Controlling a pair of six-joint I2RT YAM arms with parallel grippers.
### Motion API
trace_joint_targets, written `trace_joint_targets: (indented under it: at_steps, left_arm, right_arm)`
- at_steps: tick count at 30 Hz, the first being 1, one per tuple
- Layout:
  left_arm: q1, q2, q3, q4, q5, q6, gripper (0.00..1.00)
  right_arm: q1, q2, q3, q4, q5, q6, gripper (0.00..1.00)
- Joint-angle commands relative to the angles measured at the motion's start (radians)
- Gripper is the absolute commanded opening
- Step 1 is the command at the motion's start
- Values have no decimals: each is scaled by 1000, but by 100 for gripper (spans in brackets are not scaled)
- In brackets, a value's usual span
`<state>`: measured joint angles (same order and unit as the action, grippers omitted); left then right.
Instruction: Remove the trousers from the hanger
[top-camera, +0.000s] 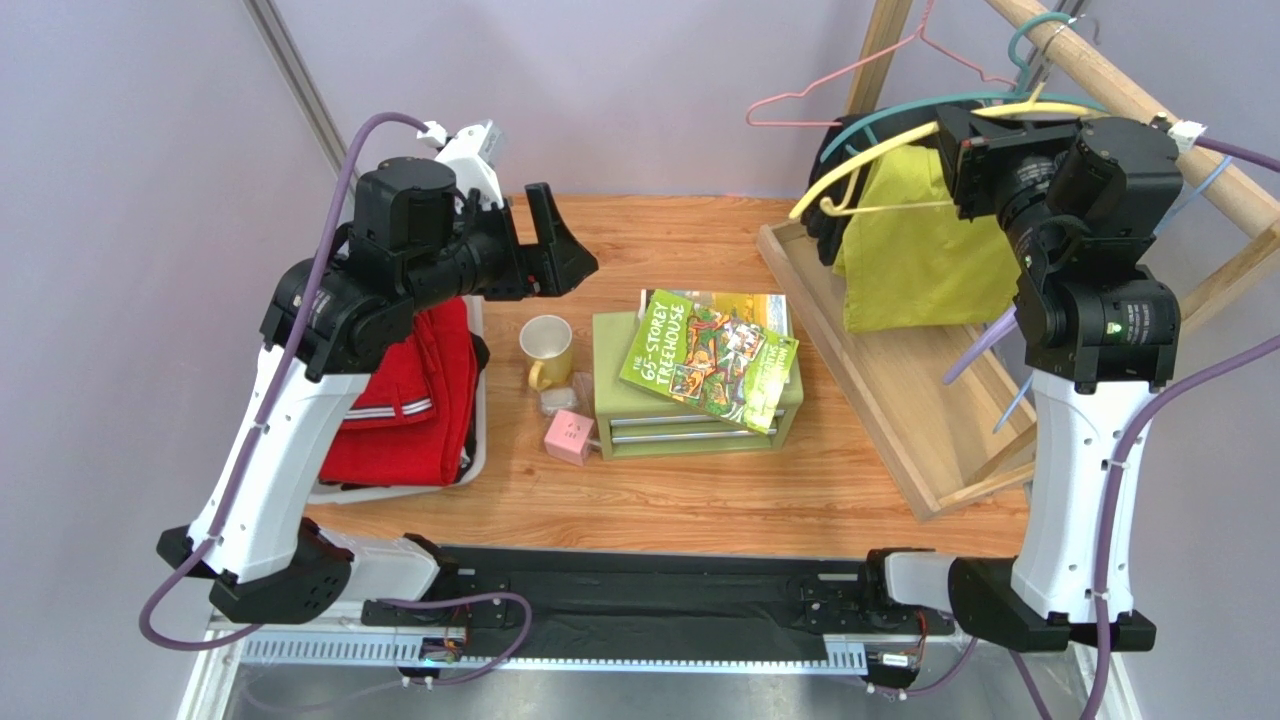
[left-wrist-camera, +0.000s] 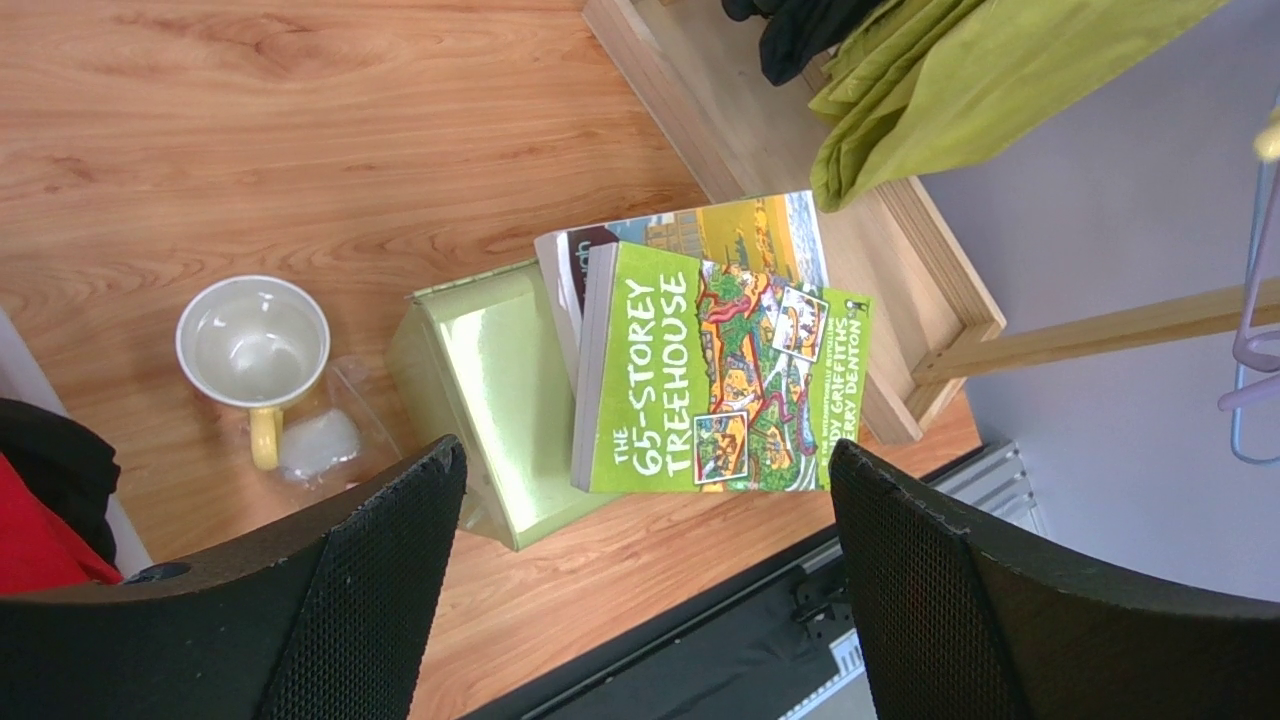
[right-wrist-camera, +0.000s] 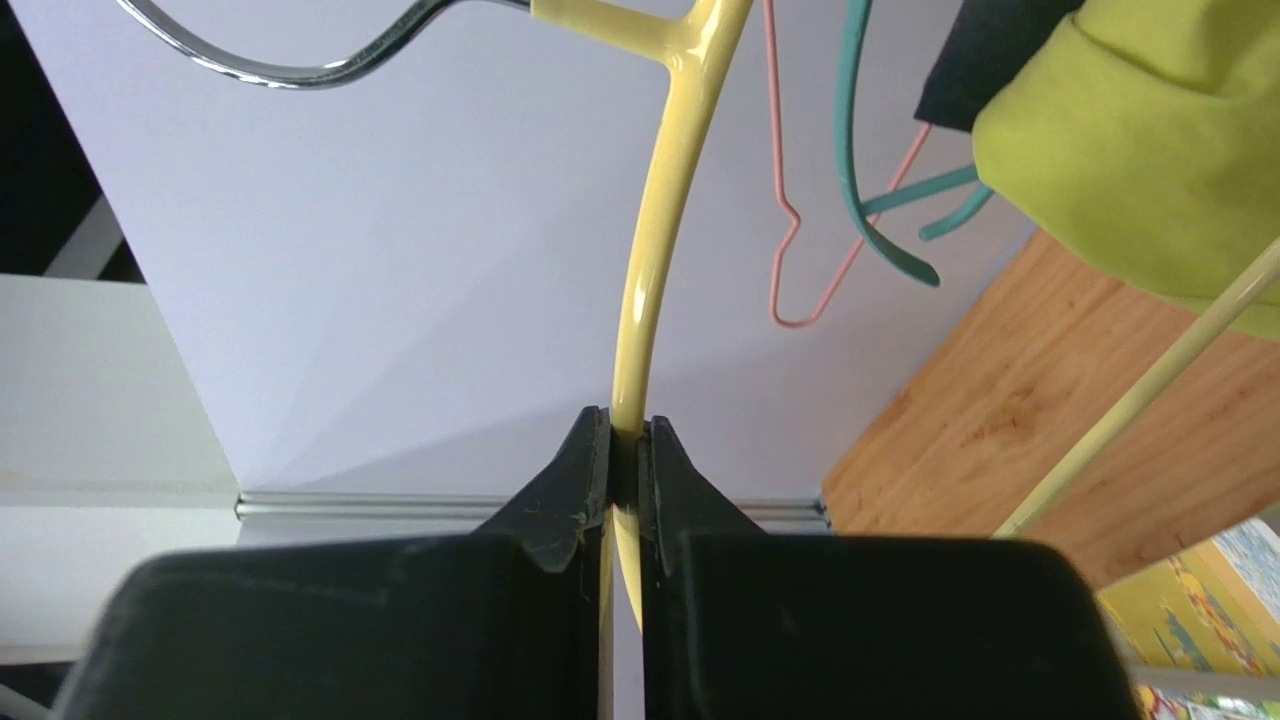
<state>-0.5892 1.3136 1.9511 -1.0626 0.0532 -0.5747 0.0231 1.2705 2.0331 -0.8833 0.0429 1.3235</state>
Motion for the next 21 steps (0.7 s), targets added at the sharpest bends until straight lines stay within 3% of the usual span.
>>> trace_joint_targets:
  at_steps: [1,13,21]
  left_arm:
    - [-6,-7,25,29,14,22,95]
    - [-17,1,28,32,23,21,95]
    - [-21,-7,14,29,17,22,95]
  right_arm:
    - [-8,-14,20,136,161,58,0]
    - [-8,-20,-13,138,408,236,0]
    - [-6,-34,-54,98,456,345,0]
